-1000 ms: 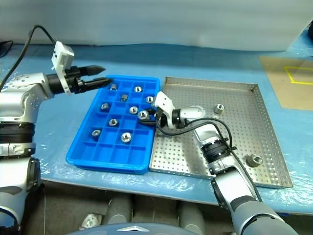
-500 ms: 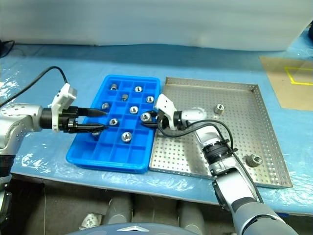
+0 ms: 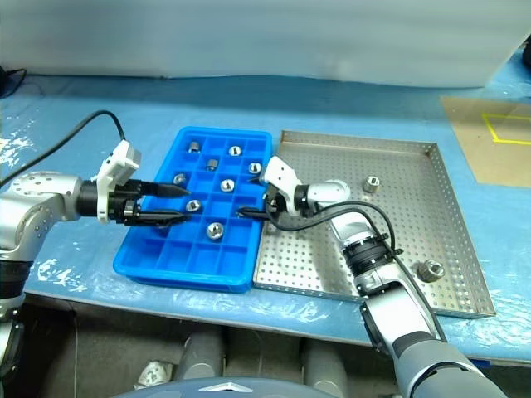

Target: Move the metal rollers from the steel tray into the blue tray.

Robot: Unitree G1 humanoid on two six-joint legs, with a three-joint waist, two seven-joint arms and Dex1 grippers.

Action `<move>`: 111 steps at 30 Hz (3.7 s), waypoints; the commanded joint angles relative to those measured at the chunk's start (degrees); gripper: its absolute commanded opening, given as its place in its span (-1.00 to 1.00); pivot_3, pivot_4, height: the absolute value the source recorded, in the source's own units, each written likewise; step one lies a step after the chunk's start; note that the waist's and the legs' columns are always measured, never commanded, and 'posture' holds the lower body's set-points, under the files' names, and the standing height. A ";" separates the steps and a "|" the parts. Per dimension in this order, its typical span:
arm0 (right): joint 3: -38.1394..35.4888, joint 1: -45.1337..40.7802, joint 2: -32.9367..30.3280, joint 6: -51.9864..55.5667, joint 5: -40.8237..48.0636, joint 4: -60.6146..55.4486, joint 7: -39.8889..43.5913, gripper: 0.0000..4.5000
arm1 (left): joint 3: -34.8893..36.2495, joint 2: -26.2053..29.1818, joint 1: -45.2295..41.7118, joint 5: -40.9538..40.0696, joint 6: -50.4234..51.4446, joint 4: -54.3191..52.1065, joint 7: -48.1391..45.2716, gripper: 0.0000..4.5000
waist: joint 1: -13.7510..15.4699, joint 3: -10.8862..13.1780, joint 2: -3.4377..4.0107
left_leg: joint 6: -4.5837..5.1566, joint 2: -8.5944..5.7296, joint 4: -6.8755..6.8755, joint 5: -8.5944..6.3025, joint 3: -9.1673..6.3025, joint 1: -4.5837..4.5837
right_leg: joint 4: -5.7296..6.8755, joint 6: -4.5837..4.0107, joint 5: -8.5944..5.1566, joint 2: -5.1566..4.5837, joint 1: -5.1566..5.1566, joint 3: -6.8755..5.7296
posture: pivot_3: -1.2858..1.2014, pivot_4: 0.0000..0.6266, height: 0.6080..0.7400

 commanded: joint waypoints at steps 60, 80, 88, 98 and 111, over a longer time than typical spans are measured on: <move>-38.02 51.59 -23.42 16.38 6.57 -31.89 -18.80 0.86 | -21.74 -39.49 -33.43 10.83 -29.43 44.64 -18.95 0.63 | -9.82 -0.13 0.18 | 1.71 -0.23 0.74 -0.99 0.78 0.34 | -1.00 0.21 0.06 -0.12 0.75 0.79 | -0.38 -0.52 1.00; -27.02 43.48 -22.97 14.42 4.89 -27.91 -15.26 0.68 | -19.37 -39.08 -31.19 13.72 -27.73 42.17 -18.55 0.63 | -13.20 -0.29 -0.71 | 1.71 -0.26 0.87 -1.02 1.02 1.11 | -1.01 0.62 -0.15 0.12 0.99 1.46 | -0.36 -0.52 1.00; -25.66 42.31 -22.47 13.22 3.77 -26.38 -15.00 0.24 | -18.68 -38.90 -30.44 14.26 -27.08 40.91 -17.87 0.63 | -13.30 -0.33 -1.13 | 1.71 -0.26 0.86 -1.02 1.01 1.13 | -1.19 0.63 -0.16 0.13 0.93 1.46 | -0.35 -0.52 1.00; -25.16 41.45 -22.58 12.96 3.63 -27.16 -14.59 -0.53 | -18.17 -38.99 -30.20 14.70 -27.02 40.58 -17.15 0.63 | -13.33 -0.30 -1.19 | 1.71 -0.26 0.79 -1.03 1.00 1.14 | -1.27 0.64 -0.17 0.13 0.71 1.46 | -0.35 -0.52 1.00; -25.89 35.55 -25.15 20.61 7.58 -36.19 -13.31 -0.65 | -17.78 -39.16 -30.14 14.74 -27.09 40.47 -16.72 0.63 | -14.53 -0.20 -1.06 | 1.71 -0.37 0.69 -1.04 1.00 0.91 | -1.42 0.64 -0.17 0.10 0.27 1.53 | -0.35 -0.52 1.00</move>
